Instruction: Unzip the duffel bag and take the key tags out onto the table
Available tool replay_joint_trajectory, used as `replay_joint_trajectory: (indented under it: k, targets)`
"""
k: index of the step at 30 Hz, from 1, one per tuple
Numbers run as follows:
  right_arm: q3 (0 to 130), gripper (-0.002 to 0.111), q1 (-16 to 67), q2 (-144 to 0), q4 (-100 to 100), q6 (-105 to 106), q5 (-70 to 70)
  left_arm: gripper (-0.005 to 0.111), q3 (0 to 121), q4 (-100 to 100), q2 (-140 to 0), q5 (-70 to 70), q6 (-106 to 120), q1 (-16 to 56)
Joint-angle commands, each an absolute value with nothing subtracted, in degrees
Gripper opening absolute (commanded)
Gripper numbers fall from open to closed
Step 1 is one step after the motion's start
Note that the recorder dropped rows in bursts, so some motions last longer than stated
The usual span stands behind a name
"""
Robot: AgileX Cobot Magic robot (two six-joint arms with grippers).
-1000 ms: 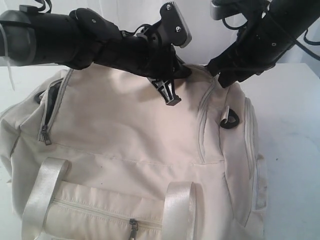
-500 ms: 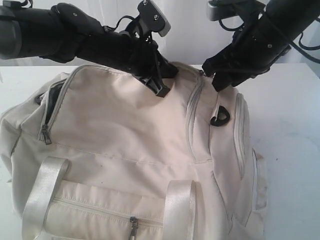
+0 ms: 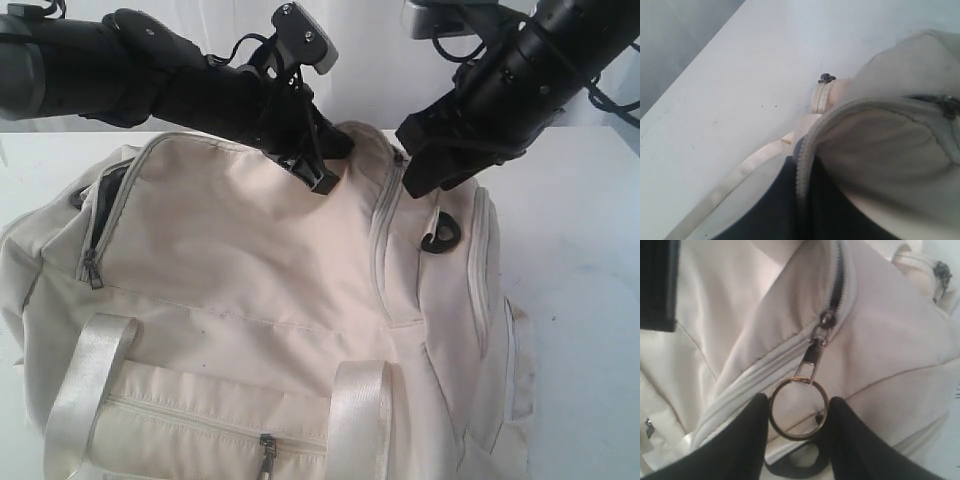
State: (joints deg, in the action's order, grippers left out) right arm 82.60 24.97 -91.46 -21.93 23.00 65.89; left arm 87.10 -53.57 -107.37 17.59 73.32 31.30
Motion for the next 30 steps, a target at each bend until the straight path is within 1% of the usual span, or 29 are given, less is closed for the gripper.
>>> replay_joint_trajectory:
  k: [1, 9, 14, 19, 23, 26, 27, 30]
  targets:
    - [79.8, 0.000, 25.4, -88.7, -25.3, 26.3, 70.0, 0.000, 87.4, -53.5, -107.6, 13.3, 71.6, 29.9]
    - [73.1, 0.000, 27.4, -84.4, -25.5, 26.8, 70.0, 0.000, 87.4, -53.5, -107.6, 13.3, 71.6, 29.9]
    - [68.7, 0.000, 29.9, -79.0, -25.5, 26.8, 70.0, 0.000, 87.4, -53.5, -107.6, 13.3, 71.6, 29.9]
    - [60.6, 0.000, 31.6, -73.0, -25.4, 26.8, 70.0, 0.000, 87.4, -53.5, -107.6, 13.3, 71.6, 29.9]
    - [56.0, 0.000, 31.6, -72.1, -25.0, 28.4, 70.0, 0.000, 87.4, -53.5, -107.4, 15.3, 71.6, 29.9]
    - [55.2, 0.000, 31.6, -72.1, -25.0, 28.7, 63.1, 0.000, 87.4, -53.5, -106.1, 17.5, 71.6, 29.9]
    - [55.2, 0.002, 31.6, -72.1, -25.0, 29.3, 62.7, 0.000, 87.4, -53.5, -105.9, 17.9, 71.7, 29.9]
    - [55.2, 0.016, 31.6, -72.1, -25.4, 31.0, 62.1, 0.000, 87.4, -52.8, -105.3, 20.1, 71.7, 29.9]
